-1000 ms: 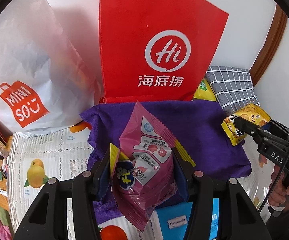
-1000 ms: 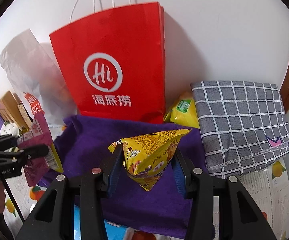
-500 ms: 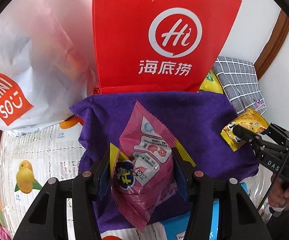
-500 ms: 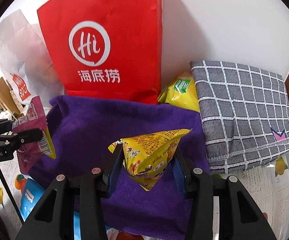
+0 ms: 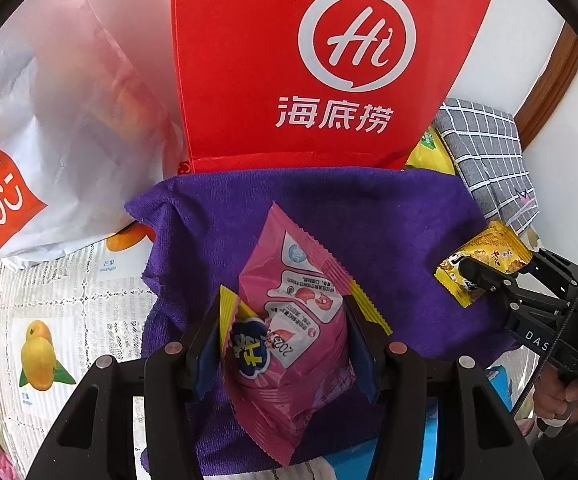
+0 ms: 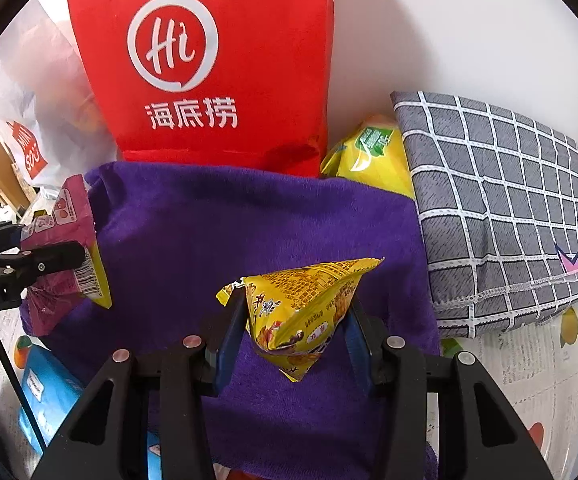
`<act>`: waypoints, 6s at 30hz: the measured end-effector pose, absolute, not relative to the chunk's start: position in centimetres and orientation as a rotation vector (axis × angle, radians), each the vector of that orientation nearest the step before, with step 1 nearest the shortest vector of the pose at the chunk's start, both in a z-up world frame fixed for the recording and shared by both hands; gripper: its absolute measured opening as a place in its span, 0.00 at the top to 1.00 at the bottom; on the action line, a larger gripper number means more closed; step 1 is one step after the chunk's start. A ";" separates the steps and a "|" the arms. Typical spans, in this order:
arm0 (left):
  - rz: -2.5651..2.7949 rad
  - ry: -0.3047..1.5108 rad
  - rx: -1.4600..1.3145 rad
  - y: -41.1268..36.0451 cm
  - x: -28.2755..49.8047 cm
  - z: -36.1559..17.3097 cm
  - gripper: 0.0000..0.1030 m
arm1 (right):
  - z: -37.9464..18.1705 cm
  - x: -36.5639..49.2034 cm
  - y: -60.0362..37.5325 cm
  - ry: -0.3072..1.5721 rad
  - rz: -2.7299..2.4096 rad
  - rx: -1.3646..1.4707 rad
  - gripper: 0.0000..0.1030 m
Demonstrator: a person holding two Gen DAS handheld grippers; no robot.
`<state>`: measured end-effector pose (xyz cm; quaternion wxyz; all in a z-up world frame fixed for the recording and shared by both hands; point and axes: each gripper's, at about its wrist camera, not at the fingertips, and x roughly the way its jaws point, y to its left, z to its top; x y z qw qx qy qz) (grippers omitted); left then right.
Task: Organize snacks
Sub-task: 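Carry both held snack bags up and over onto the purple towel, then open both tools to drop the bags onto the purple towel, then move both tools back toward the remaining snacks by the tissue box, then grasp the pink peach candy bag with the right tool while the left tool grasps the green bag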
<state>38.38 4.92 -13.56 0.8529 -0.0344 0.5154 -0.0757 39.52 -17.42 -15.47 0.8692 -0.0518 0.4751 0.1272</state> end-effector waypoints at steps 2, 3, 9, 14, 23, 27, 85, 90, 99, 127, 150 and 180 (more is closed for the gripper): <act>-0.158 1.090 -0.070 4.8 38.5 -13.7 0.49 | -15.6 39.6 -17.5 0.999 0.262 -0.105 0.54; -0.157 1.093 -0.066 4.7 38.6 -13.8 0.49 | -15.6 39.6 -17.5 1.001 0.263 -0.104 0.54; -0.150 1.102 -0.053 4.3 38.9 -14.4 0.49 | -16.0 39.4 -17.0 1.003 0.265 -0.132 0.54; -0.149 1.110 -0.056 4.2 39.3 -14.8 0.49 | -16.3 39.6 -16.8 1.013 0.267 -0.141 0.54; -0.146 1.113 -0.055 4.0 39.3 -14.9 0.47 | -15.9 39.4 -16.9 1.015 0.266 -0.148 0.44; -0.159 1.101 -0.062 3.8 38.4 -14.3 0.29 | -14.6 39.0 -16.8 0.989 0.279 -0.147 0.27; -0.135 0.960 -0.174 7.3 13.4 -7.4 0.26 | -13.8 14.6 -24.8 0.924 0.084 0.091 0.25; -0.136 0.976 -0.193 7.6 13.3 -8.9 0.26 | -15.8 15.4 -24.7 0.953 0.090 0.079 0.25; -0.122 0.990 -0.183 7.5 12.9 -9.6 0.26 | -17.5 16.5 -23.0 0.934 0.152 -0.067 0.25; -0.219 0.999 -0.098 2.7 10.6 -13.5 0.26 | -19.5 15.5 -24.6 0.948 0.149 -0.077 0.41; -0.325 0.924 -0.077 3.4 11.2 -16.3 0.62 | -19.4 15.5 -24.4 0.948 0.150 -0.078 0.40; -0.255 0.955 -0.126 3.9 11.1 -15.5 0.66 | -19.4 15.4 -24.5 0.936 0.142 -0.070 0.46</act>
